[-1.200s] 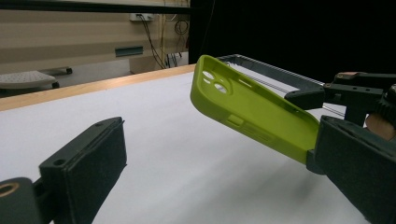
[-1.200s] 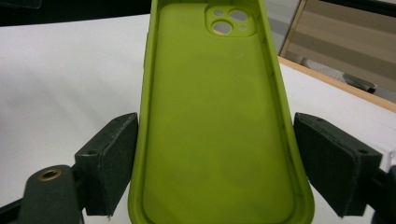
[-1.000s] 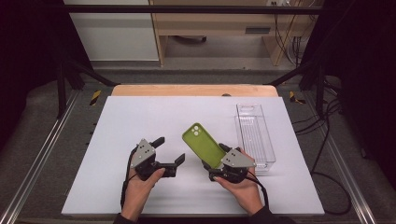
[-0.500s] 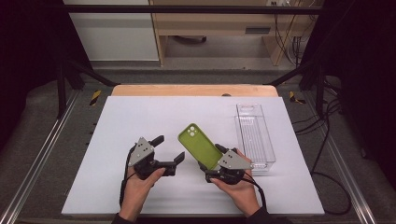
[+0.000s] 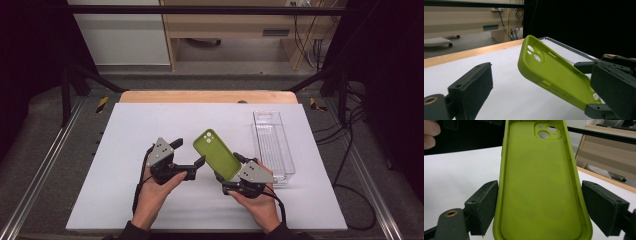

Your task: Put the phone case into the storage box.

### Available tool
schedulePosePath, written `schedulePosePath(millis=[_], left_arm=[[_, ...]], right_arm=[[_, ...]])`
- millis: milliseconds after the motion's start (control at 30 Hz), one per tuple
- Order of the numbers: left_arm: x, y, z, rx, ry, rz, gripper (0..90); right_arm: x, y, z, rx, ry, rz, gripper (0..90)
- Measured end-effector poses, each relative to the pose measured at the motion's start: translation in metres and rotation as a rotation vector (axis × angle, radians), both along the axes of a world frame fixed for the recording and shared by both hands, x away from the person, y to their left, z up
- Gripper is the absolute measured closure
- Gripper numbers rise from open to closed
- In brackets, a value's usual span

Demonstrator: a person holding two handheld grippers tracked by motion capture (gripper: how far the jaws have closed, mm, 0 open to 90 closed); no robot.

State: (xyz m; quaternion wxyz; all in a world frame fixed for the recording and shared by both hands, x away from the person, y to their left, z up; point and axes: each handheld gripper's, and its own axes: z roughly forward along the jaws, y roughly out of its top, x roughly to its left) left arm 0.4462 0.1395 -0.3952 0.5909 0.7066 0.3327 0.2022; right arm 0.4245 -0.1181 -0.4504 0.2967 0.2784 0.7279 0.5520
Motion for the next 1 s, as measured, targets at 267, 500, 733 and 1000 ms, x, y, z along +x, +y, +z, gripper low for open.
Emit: schedulePosePath(millis=[267, 500, 733, 1000], left_arm=[[0.007, -0.010, -0.002, -0.014, 0.046, -0.021, 10.2], [0.015, -0.013, -0.004, -0.058, 0.095, -0.032, 24.6], [0.017, -0.011, -0.004, -0.083, 0.112, -0.036, 37.1], [0.018, -0.011, 0.002, -0.153, 0.166, -0.021, 56.2]], right_arm=[[-0.003, 0.000, 0.001, 0.003, -0.017, -0.005, 17.0], [-0.003, 0.001, 0.001, 0.005, -0.029, -0.007, 17.0], [-0.003, 0.003, -0.001, 0.001, -0.022, -0.001, 16.9], [-0.001, 0.004, -0.005, -0.005, 0.004, -0.011, 16.8]])
